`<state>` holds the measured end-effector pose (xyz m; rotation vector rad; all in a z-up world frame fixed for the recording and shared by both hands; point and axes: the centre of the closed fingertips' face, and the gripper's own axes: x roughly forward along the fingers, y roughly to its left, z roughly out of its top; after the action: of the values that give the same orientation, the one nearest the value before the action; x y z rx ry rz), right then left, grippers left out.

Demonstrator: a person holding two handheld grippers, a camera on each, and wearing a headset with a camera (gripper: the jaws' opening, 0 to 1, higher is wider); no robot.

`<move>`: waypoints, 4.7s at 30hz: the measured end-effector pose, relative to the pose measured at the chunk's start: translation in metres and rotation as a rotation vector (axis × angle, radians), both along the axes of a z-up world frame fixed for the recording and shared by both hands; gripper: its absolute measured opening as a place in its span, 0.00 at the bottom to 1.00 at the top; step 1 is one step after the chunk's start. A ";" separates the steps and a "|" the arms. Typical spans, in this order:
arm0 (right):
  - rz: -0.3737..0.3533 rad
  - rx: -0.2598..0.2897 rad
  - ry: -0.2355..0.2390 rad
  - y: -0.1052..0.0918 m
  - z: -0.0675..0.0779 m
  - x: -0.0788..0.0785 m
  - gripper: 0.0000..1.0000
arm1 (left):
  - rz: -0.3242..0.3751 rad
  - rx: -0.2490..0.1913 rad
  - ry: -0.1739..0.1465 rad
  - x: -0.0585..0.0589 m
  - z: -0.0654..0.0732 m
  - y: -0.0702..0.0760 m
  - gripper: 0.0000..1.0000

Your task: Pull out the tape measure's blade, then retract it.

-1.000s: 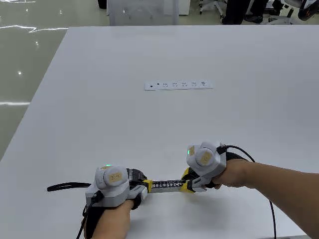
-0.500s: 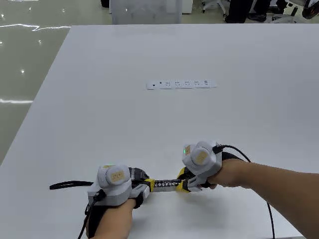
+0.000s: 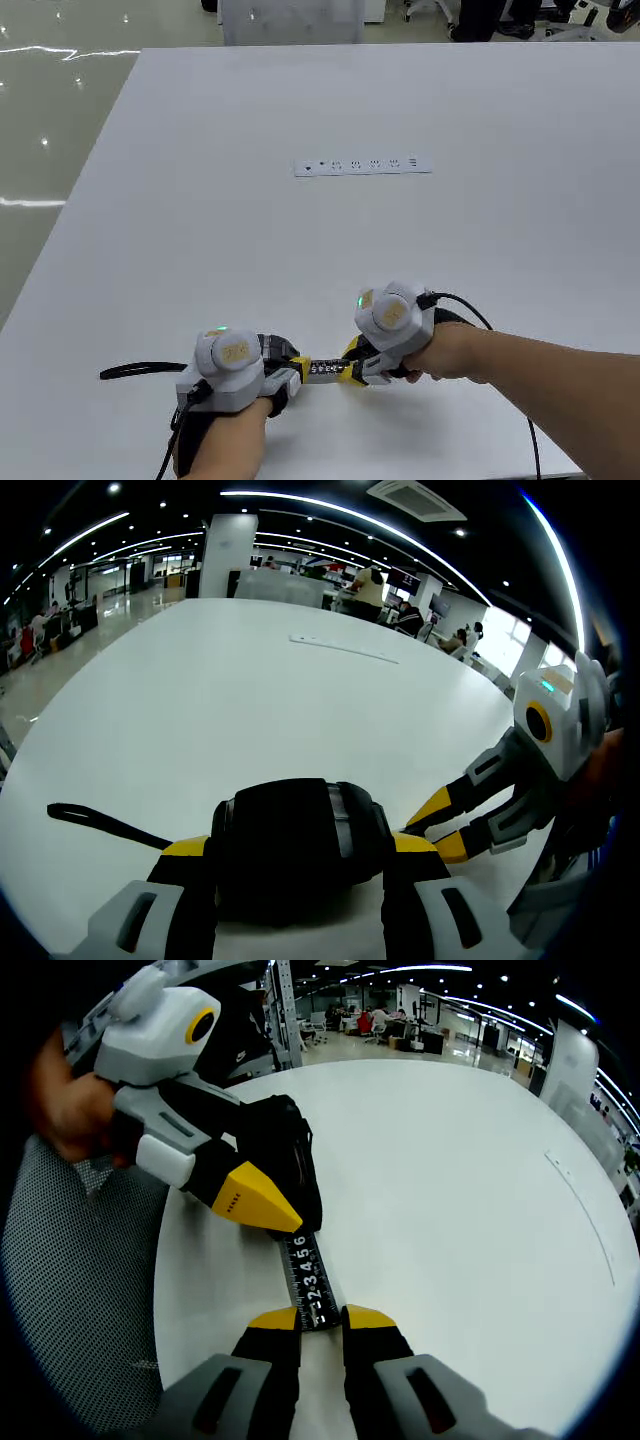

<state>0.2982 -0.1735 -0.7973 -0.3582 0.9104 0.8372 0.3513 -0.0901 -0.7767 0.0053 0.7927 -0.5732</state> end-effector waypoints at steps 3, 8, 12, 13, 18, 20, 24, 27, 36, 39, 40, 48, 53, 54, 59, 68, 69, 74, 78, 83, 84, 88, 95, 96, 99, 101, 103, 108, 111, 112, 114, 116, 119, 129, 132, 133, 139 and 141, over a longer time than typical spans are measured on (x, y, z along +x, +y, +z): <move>0.003 0.001 -0.001 0.002 0.000 0.000 0.15 | 0.001 0.000 -0.001 0.000 0.000 0.000 0.64; 0.009 0.001 -0.005 0.005 0.000 0.002 0.15 | 0.002 0.000 -0.001 0.000 0.000 0.000 0.64; 0.018 0.002 -0.007 0.009 -0.001 0.005 0.14 | 0.005 -0.001 0.002 0.000 0.000 0.000 0.64; 0.018 0.003 -0.008 0.010 -0.001 0.005 0.14 | 0.005 -0.001 0.003 0.000 0.000 0.000 0.64; 0.022 0.023 -0.013 0.019 0.000 0.009 0.14 | 0.003 -0.004 0.005 0.000 0.000 0.000 0.64; 0.026 0.026 -0.013 0.022 0.001 0.010 0.14 | 0.003 -0.004 0.007 -0.001 0.000 0.000 0.64; 0.040 0.032 -0.016 0.027 0.001 0.012 0.14 | 0.001 -0.003 0.008 -0.001 0.000 0.000 0.64; 0.043 0.040 -0.015 0.030 0.001 0.013 0.14 | -0.002 -0.002 0.008 -0.001 0.000 0.000 0.64; 0.052 0.054 -0.023 0.041 0.001 0.017 0.14 | -0.005 -0.004 0.005 -0.001 0.000 0.000 0.64; 0.051 0.054 -0.025 0.040 0.001 0.016 0.15 | -0.007 -0.002 0.002 -0.001 0.000 0.000 0.64; 0.051 0.053 -0.028 0.040 0.001 0.016 0.15 | -0.008 -0.003 0.001 -0.001 0.000 0.000 0.64; 0.056 0.033 -0.046 0.037 0.001 0.014 0.14 | -0.011 -0.003 0.005 -0.001 0.000 0.000 0.64; 0.065 0.034 -0.043 0.041 0.000 0.017 0.13 | -0.012 -0.005 0.006 -0.002 0.000 -0.001 0.64; 0.067 0.034 -0.044 0.043 0.000 0.018 0.13 | -0.009 -0.006 0.007 -0.001 0.000 -0.001 0.64; 0.075 0.032 -0.048 0.046 0.000 0.020 0.13 | -0.007 -0.007 0.005 -0.001 0.000 0.000 0.64; 0.058 0.037 -0.046 0.047 0.000 0.019 0.14 | -0.011 -0.011 0.013 -0.001 0.000 -0.001 0.65; 0.055 0.039 -0.043 0.047 0.000 0.019 0.14 | -0.017 -0.015 0.020 -0.001 0.000 -0.001 0.66; 0.046 0.020 -0.038 0.042 0.000 0.015 0.18 | -0.047 -0.059 0.070 -0.003 0.004 0.003 0.65; 0.038 0.025 -0.050 0.035 0.004 0.011 0.25 | -0.152 -0.065 0.047 -0.001 0.011 0.006 0.68; -0.004 0.053 -0.085 0.021 0.017 0.006 0.31 | -0.292 -0.134 -0.015 0.002 0.033 0.010 0.81; -0.024 0.059 -0.093 0.015 0.021 0.003 0.33 | -0.335 -0.094 -0.096 0.010 0.039 0.016 0.84; -0.097 0.100 -0.098 -0.005 0.032 -0.010 0.42 | -0.380 -0.088 -0.113 0.014 0.044 0.033 0.95; -0.244 0.122 -0.184 -0.060 0.053 -0.034 0.56 | -0.454 -0.103 -0.105 0.012 0.046 0.063 1.00; -0.268 0.128 -0.191 -0.066 0.056 -0.038 0.59 | -0.457 -0.112 -0.109 0.011 0.047 0.066 1.00; -0.337 0.106 -0.228 -0.096 0.062 -0.055 0.63 | -0.453 -0.141 -0.068 0.006 0.048 0.079 1.00; -0.395 0.116 -0.238 -0.112 0.066 -0.065 0.64 | -0.444 -0.130 -0.078 0.007 0.049 0.086 0.99; -0.413 0.117 -0.241 -0.122 0.068 -0.074 0.66 | -0.445 -0.105 -0.096 0.008 0.049 0.091 0.99; -0.454 0.120 -0.275 -0.143 0.081 -0.094 0.75 | -0.436 -0.125 -0.137 0.008 0.065 0.098 0.96; -0.476 0.123 -0.268 -0.155 0.081 -0.108 0.80 | -0.486 -0.106 -0.159 0.005 0.068 0.098 1.00; -0.482 0.121 -0.266 -0.157 0.080 -0.111 0.82 | -0.493 -0.095 -0.160 0.005 0.067 0.099 1.00; -0.496 0.116 -0.266 -0.163 0.077 -0.118 0.86 | -0.502 -0.077 -0.158 0.005 0.066 0.101 1.00; -0.512 0.109 -0.268 -0.169 0.076 -0.123 0.87 | -0.502 -0.078 -0.141 0.005 0.067 0.102 1.00; -0.520 0.088 -0.273 -0.176 0.076 -0.129 0.88 | -0.518 -0.082 -0.123 0.000 0.067 0.100 1.00; -0.523 0.059 -0.260 -0.180 0.075 -0.143 0.93 | -0.494 -0.074 -0.128 0.000 0.067 0.107 1.00; -0.542 0.075 -0.250 -0.178 0.074 -0.146 0.97 | -0.514 -0.067 -0.130 -0.004 0.065 0.107 1.00; -0.544 0.081 -0.252 -0.178 0.074 -0.147 0.98 | -0.527 -0.058 -0.150 -0.004 0.066 0.108 1.00; -0.562 0.080 -0.259 -0.178 0.074 -0.153 0.98 | -0.530 -0.054 -0.132 -0.007 0.063 0.111 1.00; -0.560 0.076 -0.261 -0.178 0.074 -0.154 0.98 | -0.531 -0.044 -0.135 -0.007 0.061 0.112 1.00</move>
<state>0.1441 -0.3517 -0.7235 -0.1278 0.6814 0.2986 0.3447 0.0220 -0.7155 0.2175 0.6454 -1.0804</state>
